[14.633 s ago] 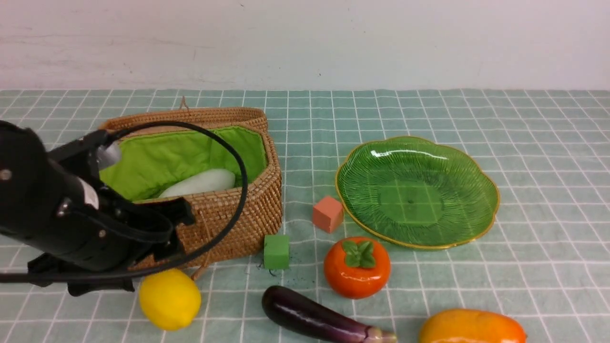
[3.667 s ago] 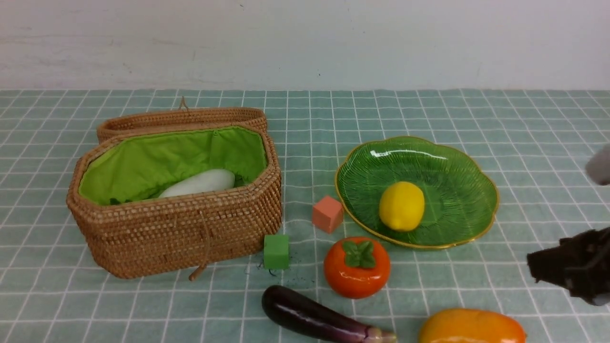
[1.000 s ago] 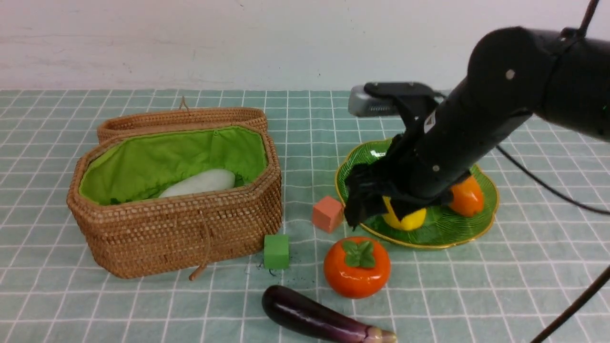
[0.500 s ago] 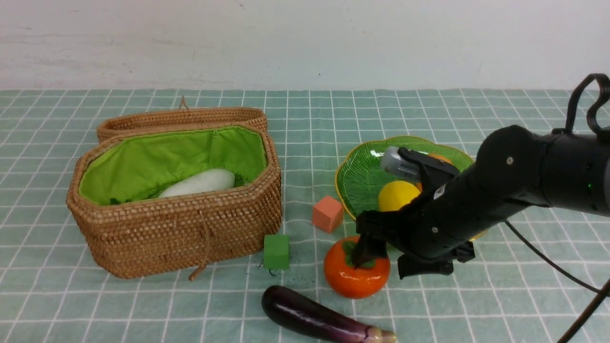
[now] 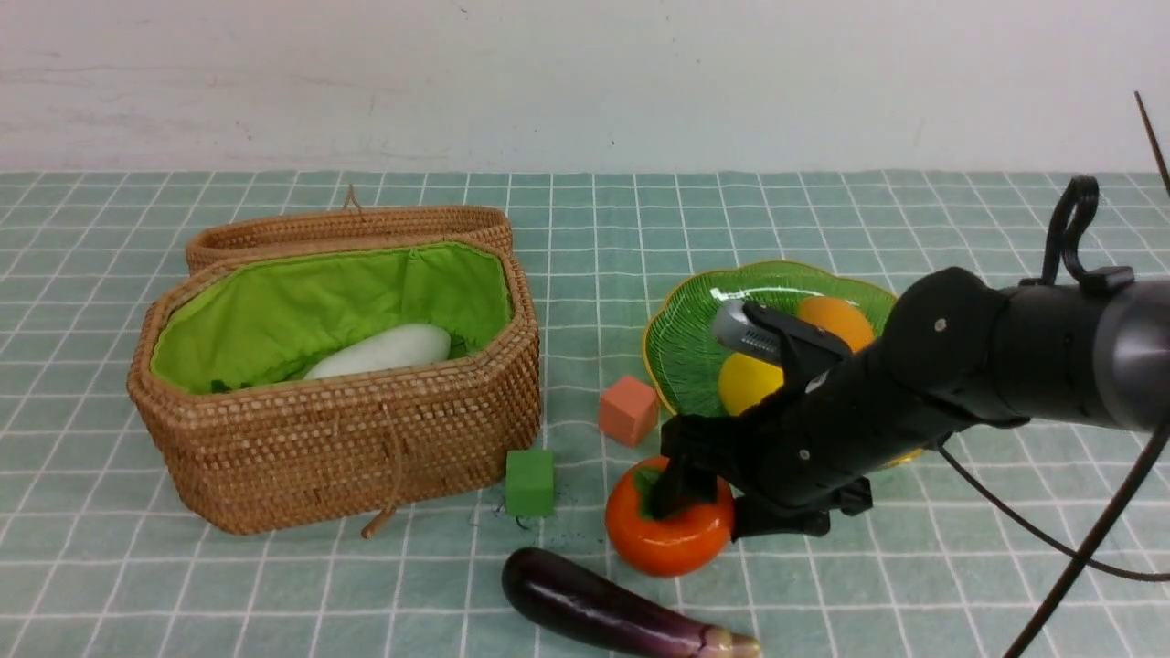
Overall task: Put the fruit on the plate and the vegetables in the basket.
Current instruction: Grab a tomato with your right arm and place it on the plate on the right.
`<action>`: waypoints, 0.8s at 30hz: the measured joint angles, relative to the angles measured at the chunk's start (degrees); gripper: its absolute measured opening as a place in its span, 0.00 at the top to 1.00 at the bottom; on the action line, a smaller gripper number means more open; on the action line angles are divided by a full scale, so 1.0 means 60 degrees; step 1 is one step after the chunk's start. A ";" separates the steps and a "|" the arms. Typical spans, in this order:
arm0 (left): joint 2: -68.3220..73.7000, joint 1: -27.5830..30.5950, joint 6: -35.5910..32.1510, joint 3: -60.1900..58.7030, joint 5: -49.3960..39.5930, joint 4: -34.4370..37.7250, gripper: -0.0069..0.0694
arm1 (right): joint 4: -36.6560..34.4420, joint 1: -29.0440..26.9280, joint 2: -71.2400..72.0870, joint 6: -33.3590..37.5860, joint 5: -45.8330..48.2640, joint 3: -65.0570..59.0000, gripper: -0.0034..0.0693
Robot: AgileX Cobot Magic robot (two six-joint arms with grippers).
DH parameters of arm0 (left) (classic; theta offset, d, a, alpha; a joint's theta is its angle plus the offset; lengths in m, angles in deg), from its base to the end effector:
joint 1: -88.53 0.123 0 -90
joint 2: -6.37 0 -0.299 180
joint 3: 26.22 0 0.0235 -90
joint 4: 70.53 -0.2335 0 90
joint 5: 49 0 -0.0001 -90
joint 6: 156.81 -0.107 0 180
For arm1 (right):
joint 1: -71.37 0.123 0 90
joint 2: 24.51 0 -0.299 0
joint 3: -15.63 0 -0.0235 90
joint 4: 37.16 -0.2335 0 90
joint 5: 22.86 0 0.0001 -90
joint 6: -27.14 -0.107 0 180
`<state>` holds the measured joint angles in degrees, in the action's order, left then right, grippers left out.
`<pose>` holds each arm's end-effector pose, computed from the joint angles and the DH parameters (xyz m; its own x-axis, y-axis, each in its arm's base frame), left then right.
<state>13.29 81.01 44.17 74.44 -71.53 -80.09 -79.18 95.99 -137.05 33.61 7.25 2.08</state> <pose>0.0365 0.0021 0.1637 -0.3226 -0.1691 -0.9313 0.0030 0.9837 -0.1796 0.3199 0.1862 0.1938 -0.9534 0.1039 -0.2834 -0.0588 0.8568 0.5123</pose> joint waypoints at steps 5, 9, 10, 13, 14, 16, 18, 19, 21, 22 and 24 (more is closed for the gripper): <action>0.0000 0.0000 0.0000 0.0000 0.0000 0.0000 0.76 | -0.0882 0.0000 -0.0013 0.1285 0.0145 0.0000 0.29; 0.0000 0.0000 0.0000 0.0000 0.0000 0.0000 0.76 | -0.1300 0.0000 0.0029 0.1720 0.0269 0.0000 0.29; 0.0000 0.0000 0.0000 0.0000 0.0000 0.0000 0.76 | -0.1352 -0.0004 0.0211 0.1842 0.0339 0.0000 0.29; 0.0000 0.0000 0.0000 0.0000 0.0000 0.0000 0.76 | -0.1388 -0.0227 0.0662 0.1890 0.0430 0.0123 0.29; 0.0000 0.0000 0.0000 0.0000 0.0000 0.0000 0.76 | -0.1392 -0.0374 0.0802 0.1889 0.0443 0.0227 0.29; 0.0000 0.0000 0.0000 0.0000 0.0000 0.0000 0.76 | -0.1420 -0.0848 0.1076 0.1899 0.0474 0.0537 0.29; 0.0000 0.0000 0.0000 0.0000 0.0000 0.0000 0.76 | -0.1421 -0.1515 0.1237 0.1899 0.0473 0.0936 0.29; 0.0000 0.0000 0.0000 0.0000 0.0000 0.0000 0.76 | -0.1421 -0.1855 0.1263 0.1899 0.0453 0.1118 0.29; 0.0000 0.0000 0.0000 0.0000 0.0000 0.0000 0.76 | -0.1411 -0.2476 0.1249 0.1899 0.0366 0.1339 0.29; 0.0000 0.0000 0.0000 0.0000 0.0000 0.0000 0.76 | -0.1411 -0.2742 0.1220 0.1899 0.0285 0.1425 0.29; 0.0000 0.0000 0.0000 0.0000 0.0000 0.0000 0.75 | -0.1381 -0.3098 0.1149 0.1906 0.0101 0.1480 0.29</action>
<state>13.29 81.01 44.17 74.44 -71.53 -80.09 -87.47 77.40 -130.15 45.04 7.86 10.96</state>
